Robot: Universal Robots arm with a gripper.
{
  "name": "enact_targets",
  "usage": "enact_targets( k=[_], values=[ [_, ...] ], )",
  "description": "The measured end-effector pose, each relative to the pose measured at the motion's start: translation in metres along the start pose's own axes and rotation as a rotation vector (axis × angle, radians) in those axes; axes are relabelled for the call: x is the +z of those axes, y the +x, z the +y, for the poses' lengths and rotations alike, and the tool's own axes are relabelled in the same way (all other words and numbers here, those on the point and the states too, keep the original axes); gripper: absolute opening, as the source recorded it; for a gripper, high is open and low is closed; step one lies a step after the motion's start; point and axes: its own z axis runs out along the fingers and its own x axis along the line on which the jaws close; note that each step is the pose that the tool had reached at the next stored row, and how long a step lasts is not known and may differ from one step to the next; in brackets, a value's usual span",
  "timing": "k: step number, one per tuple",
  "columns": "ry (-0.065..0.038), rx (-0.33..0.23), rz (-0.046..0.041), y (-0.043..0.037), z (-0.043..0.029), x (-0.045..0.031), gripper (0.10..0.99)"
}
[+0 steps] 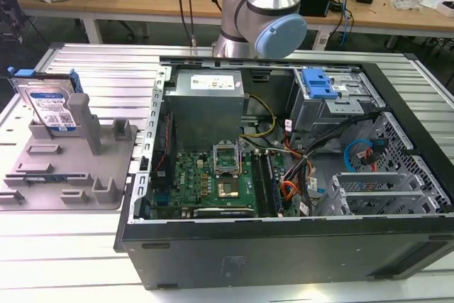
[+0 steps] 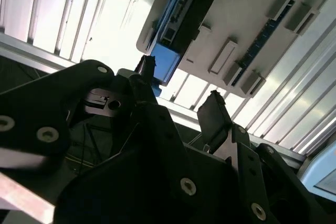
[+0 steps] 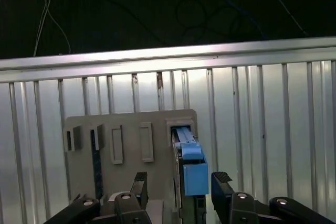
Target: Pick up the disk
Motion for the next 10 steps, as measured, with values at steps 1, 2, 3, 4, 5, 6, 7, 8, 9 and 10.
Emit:
enact_targets(
  k=[1, 2, 3, 4, 5, 6, 7, 8, 9, 10],
  values=[
    [0.000, 0.000, 0.0000, 0.0000, 0.0000, 0.0000, 0.600],
    [0.000, 0.000, 0.0001, 0.0000, 0.0000, 0.0000, 0.600],
    [0.000, 0.000, 0.0001, 0.0000, 0.0000, 0.0000, 0.600],
    [0.000, -0.001, 0.0002, -0.0001, 0.0000, 0.0000, 0.600],
    [0.000, -0.001, 0.0003, -0.0002, -0.0009, 0.0001, 0.600],
    [0.000, -0.003, 0.0002, -0.0004, -0.0021, 0.0004, 0.600],
    [-0.002, -0.014, -0.0017, -0.0008, -0.0052, 0.0010, 0.600],
    [-0.006, -0.030, -0.0036, -0.0010, -0.0067, 0.0018, 0.600],
    [-0.009, -0.047, -0.0062, -0.0011, -0.0079, 0.0026, 0.600],
    [-0.011, -0.060, -0.0070, -0.0012, -0.0089, 0.0035, 0.600]
  ],
)
